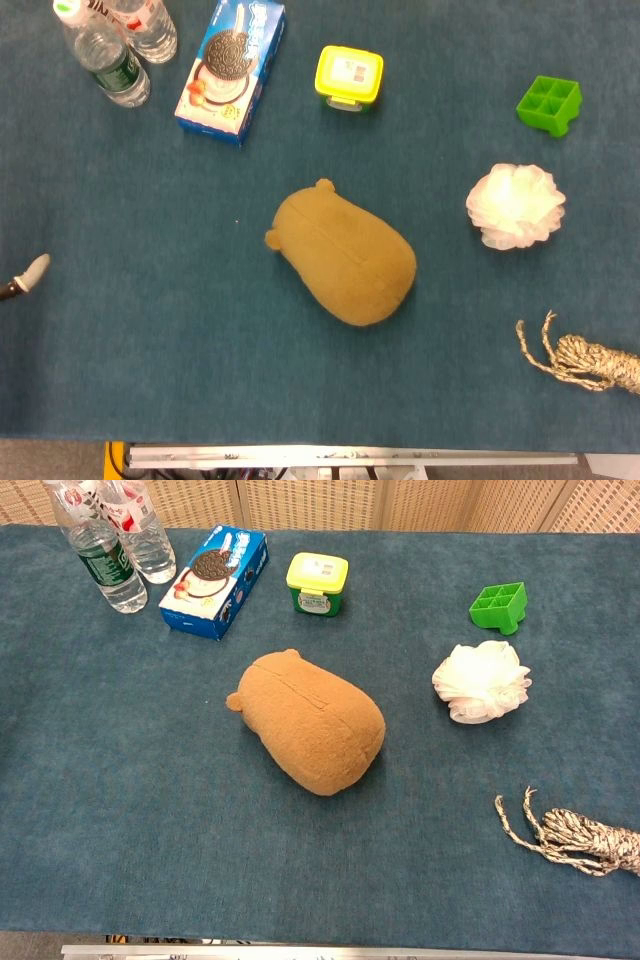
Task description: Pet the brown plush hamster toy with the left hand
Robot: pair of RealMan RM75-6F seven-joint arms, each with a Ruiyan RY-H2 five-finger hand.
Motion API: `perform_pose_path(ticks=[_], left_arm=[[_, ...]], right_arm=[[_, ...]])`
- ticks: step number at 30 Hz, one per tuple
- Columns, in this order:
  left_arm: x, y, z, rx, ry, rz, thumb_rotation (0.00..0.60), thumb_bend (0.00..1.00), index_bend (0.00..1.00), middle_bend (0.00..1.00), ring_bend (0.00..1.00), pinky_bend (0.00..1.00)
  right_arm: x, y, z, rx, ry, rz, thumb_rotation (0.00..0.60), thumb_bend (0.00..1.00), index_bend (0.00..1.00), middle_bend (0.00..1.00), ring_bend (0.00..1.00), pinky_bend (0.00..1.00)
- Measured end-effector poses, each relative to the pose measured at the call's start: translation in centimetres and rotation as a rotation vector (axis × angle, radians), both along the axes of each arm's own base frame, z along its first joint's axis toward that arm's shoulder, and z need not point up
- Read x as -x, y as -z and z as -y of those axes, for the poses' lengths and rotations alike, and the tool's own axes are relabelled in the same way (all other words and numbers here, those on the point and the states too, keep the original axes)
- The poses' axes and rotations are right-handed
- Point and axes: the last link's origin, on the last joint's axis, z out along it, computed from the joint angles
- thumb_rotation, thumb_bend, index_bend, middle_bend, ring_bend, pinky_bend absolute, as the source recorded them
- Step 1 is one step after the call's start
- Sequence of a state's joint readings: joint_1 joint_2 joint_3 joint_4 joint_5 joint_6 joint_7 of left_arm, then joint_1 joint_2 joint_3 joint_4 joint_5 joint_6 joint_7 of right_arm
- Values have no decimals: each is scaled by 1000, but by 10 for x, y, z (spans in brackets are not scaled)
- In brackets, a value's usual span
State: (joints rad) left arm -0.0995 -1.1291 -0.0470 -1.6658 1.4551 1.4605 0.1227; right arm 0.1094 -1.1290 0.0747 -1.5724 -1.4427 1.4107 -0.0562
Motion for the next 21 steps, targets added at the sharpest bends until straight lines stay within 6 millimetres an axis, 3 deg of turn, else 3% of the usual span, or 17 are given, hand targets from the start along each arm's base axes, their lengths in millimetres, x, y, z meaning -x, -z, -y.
perform_pose_path(ticks=[6, 12, 21], left_arm=[[-1, 1, -2, 16, 4, 1, 246, 135, 109, 74, 31, 0], [-3, 2, -5, 43, 31, 27, 292, 135, 109, 74, 31, 0], [-14, 6, -19, 123, 146, 101, 294, 135, 109, 74, 33, 0]], right_arm=[[0, 0, 1, -5, -4, 8, 600, 0, 322, 284, 183, 129], [-6, -6, 6, 29, -36, 29, 600, 0, 322, 286, 183, 154], [-19, -19, 17, 49, -50, 59, 600, 0, 322, 286, 185, 178]])
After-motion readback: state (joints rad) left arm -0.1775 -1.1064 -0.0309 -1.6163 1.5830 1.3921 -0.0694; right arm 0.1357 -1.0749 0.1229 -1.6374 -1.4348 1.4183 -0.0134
